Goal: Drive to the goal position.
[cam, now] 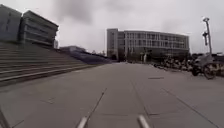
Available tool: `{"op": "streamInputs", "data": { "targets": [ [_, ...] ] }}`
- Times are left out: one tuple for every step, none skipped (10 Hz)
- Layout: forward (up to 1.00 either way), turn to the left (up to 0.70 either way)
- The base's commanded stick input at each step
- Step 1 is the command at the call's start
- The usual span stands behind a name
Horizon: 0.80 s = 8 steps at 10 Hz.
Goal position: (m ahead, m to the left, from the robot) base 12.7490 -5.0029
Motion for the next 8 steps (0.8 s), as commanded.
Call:
{"op": "streamInputs", "data": {
  "targets": [
    [1.00, -0.02],
    [1.00, -0.02],
    [1.00, -0.03],
    [1.00, -0.09],
    [1.00, -0.11],
    [1.00, -0.03],
    [1.00, -0.10],
    [1.00, -0.07]
  ]
}}
